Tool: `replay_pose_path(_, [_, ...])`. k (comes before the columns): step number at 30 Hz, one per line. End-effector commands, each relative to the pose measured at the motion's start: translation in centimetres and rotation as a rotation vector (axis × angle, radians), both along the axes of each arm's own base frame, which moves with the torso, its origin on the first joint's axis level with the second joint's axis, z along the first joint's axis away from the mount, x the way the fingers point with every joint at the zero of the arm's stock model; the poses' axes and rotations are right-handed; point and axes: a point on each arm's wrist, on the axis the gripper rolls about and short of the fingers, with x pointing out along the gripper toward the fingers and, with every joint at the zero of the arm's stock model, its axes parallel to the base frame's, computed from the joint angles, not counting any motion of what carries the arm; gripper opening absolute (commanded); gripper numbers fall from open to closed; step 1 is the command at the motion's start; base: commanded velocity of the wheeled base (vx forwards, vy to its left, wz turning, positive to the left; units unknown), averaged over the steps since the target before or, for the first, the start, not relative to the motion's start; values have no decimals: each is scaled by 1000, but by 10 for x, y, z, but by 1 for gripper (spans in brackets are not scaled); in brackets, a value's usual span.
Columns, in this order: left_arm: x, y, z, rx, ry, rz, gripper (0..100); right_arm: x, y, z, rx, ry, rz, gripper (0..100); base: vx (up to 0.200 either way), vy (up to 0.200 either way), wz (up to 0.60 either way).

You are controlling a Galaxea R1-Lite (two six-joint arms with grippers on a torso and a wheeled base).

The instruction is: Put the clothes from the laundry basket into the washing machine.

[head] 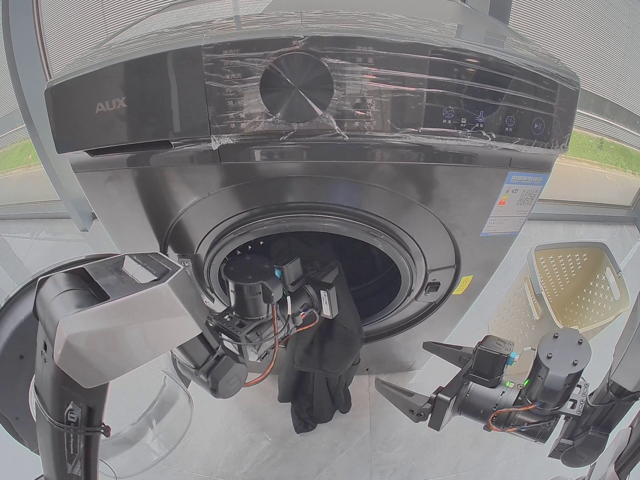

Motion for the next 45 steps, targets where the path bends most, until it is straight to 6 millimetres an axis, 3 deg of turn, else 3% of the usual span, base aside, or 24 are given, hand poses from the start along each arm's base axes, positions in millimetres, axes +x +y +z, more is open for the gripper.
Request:
replay_pose_path(1, [30,-9,2,-4,0,21,0,-1,0,0,-2,0,4,100,0,0,0])
replay_pose_path(11, [65,-32,-26,1,3,37,0,-1,0,0,-2,0,6,100,0,0,0])
replay_pose_path(20, [108,-28,-11,-29,-46,169,0,-1,0,0,-2,-3,5,100,0,0,0])
replay_pose_path(35, [114,-18,-8,-28,-49,228,0,-1,1,-2,-7,3,5,100,0,0,0])
replay_pose_path(36, [114,-18,-9,-26,-46,228,100,-1,1,-2,-7,3,5,100,0,0,0])
replay_pose_path(40, [113,-18,-9,-30,-46,228,100,0,2,-1,-5,1,5,100,0,0,0])
replay_pose_path(45, [91,-17,-2,21,24,198,100,-1,2,-2,-6,2,8,100,0,0,0])
